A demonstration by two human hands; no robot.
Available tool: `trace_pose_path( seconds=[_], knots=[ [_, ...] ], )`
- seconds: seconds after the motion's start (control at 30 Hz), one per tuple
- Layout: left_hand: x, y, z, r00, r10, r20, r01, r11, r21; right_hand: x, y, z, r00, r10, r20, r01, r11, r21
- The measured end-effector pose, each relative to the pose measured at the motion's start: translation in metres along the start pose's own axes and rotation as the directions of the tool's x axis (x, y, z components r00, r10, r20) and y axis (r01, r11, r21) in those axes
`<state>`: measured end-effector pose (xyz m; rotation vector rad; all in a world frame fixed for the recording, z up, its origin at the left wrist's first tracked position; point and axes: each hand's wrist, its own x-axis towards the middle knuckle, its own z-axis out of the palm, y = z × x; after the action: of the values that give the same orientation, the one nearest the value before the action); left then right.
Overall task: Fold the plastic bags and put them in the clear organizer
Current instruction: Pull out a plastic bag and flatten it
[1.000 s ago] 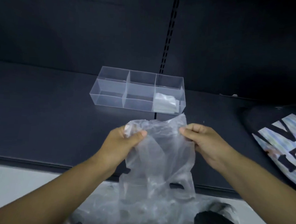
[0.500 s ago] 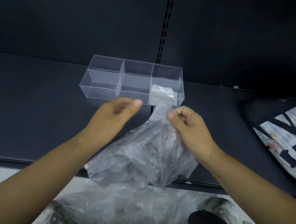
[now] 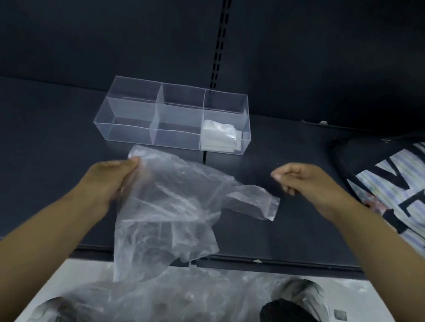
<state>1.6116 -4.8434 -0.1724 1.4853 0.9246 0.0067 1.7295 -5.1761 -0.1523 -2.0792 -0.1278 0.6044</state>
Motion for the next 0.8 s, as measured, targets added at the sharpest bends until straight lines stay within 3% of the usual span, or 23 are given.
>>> trace_pose_path(
  seconds=[0.07, 0.17, 0.27, 0.33, 0.43, 0.6, 0.7, 0.8],
  knots=[
    [0.005, -0.013, -0.003, 0.997, -0.075, 0.017, 0.075, 0.996, -0.036, 0.000, 0.009, 0.002, 0.994, 0.103, -0.046, -0.096, 0.987, 0.126],
    [0.010, -0.025, -0.005, 0.994, -0.112, 0.007, 0.112, 0.992, -0.056, -0.008, 0.014, 0.018, 0.952, 0.272, 0.140, -0.292, 0.944, 0.153],
    [0.014, -0.031, -0.005, 0.994, -0.102, -0.026, 0.101, 0.993, -0.063, -0.018, 0.019, 0.044, 0.924, 0.306, 0.230, -0.353, 0.912, 0.207],
    [0.014, -0.033, -0.005, 0.995, -0.094, -0.033, 0.093, 0.995, -0.044, -0.018, 0.022, 0.055, 0.941, 0.297, 0.164, -0.335, 0.889, 0.311],
    [0.018, -0.031, -0.007, 0.994, -0.089, -0.064, 0.087, 0.996, -0.030, -0.005, 0.020, 0.047, 0.967, 0.239, -0.090, -0.198, 0.925, 0.324],
    [0.029, -0.019, -0.006, 0.998, -0.041, -0.045, 0.036, 0.993, -0.111, 0.021, 0.018, 0.016, 0.896, 0.146, -0.420, 0.008, 0.939, 0.343],
    [0.026, -0.018, -0.009, 1.000, -0.025, 0.008, 0.026, 0.996, -0.087, 0.009, 0.023, 0.029, 0.897, 0.101, -0.430, -0.007, 0.977, 0.215],
    [0.004, -0.028, -0.018, 0.998, -0.065, -0.028, 0.063, 0.996, -0.061, -0.029, 0.027, 0.060, 0.966, 0.039, -0.254, -0.015, 0.995, 0.096]
  ],
)
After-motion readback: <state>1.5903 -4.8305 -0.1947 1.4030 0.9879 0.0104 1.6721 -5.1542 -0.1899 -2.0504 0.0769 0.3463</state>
